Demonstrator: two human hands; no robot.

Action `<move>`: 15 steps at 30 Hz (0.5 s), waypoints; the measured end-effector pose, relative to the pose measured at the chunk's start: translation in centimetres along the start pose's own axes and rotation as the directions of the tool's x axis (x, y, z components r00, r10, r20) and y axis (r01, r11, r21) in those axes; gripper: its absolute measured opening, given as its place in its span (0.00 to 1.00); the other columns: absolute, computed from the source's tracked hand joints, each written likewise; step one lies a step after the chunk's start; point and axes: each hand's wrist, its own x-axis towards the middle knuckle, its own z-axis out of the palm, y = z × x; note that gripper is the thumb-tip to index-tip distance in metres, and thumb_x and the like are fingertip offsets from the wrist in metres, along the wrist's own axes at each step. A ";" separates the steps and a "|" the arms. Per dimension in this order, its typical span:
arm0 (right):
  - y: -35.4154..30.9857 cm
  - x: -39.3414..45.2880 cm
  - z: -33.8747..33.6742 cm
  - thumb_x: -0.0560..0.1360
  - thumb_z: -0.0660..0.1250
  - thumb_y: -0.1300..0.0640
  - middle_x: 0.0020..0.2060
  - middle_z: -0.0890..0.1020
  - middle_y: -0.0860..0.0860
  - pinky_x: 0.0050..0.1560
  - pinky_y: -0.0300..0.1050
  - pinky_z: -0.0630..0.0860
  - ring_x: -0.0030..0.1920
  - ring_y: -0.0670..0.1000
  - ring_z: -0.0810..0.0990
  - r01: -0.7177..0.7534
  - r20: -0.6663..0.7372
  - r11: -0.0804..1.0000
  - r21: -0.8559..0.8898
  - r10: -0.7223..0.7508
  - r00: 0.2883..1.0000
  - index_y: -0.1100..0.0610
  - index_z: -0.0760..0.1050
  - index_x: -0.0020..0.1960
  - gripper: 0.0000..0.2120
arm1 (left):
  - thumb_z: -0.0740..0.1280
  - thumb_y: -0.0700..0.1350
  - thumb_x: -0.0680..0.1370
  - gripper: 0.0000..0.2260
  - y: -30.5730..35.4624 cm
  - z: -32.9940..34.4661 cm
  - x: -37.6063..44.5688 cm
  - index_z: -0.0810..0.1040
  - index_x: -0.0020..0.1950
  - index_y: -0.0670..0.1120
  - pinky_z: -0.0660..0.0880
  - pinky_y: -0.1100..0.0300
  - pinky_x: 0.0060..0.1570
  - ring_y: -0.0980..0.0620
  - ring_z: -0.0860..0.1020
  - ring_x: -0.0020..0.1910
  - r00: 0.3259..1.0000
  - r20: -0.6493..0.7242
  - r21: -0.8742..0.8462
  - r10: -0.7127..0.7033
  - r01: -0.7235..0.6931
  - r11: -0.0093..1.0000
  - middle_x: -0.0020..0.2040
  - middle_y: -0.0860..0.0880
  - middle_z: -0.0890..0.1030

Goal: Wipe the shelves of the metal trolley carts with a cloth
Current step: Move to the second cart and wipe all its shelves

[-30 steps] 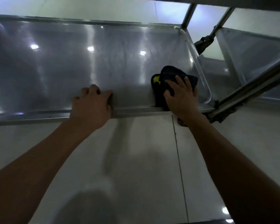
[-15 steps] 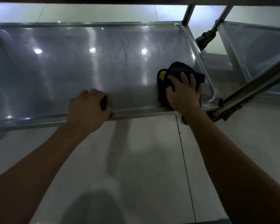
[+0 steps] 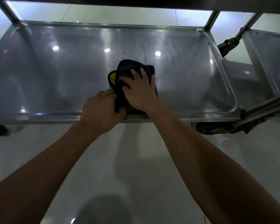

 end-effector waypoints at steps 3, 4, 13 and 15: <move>2.4 -0.7 -0.9 0.80 0.51 0.44 0.80 0.58 0.50 0.75 0.66 0.38 0.80 0.56 0.47 -0.017 -0.032 0.999 -0.031 0.016 0.999 0.39 0.66 0.75 0.23 | 0.67 0.56 0.74 0.15 0.5 -0.2 0.9 0.78 0.49 0.45 0.74 0.52 0.42 0.47 0.76 0.50 1.000 0.023 0.098 0.015 -0.017 0.995 0.50 0.49 0.76; 3.9 -1.0 -1.5 0.80 0.51 0.43 0.80 0.58 0.50 0.76 0.65 0.39 0.80 0.56 0.47 -0.051 -0.044 0.998 -0.040 0.049 0.998 0.39 0.66 0.75 0.23 | 0.66 0.56 0.74 0.15 0.7 -0.3 1.5 0.79 0.50 0.46 0.72 0.53 0.42 0.46 0.75 0.51 0.999 0.041 0.145 0.019 -0.025 0.989 0.50 0.48 0.76; 20.9 -7.8 -9.2 0.81 0.53 0.46 0.79 0.60 0.52 0.77 0.66 0.39 0.80 0.55 0.48 -0.452 -0.193 0.887 -0.097 0.429 0.883 0.42 0.65 0.74 0.22 | 0.66 0.57 0.76 0.11 1.3 -0.3 4.8 0.85 0.47 0.53 0.67 0.53 0.45 0.44 0.73 0.53 0.997 0.074 0.246 -0.010 -0.009 0.969 0.53 0.48 0.75; 21.9 -8.0 -9.6 0.80 0.53 0.46 0.79 0.60 0.52 0.77 0.66 0.38 0.80 0.56 0.46 -0.473 -0.209 0.871 -0.130 0.442 0.872 0.42 0.65 0.74 0.22 | 0.65 0.59 0.76 0.12 0.8 0.0 4.8 0.85 0.49 0.55 0.69 0.54 0.42 0.44 0.75 0.53 0.998 0.058 0.219 -0.002 -0.011 0.976 0.55 0.49 0.77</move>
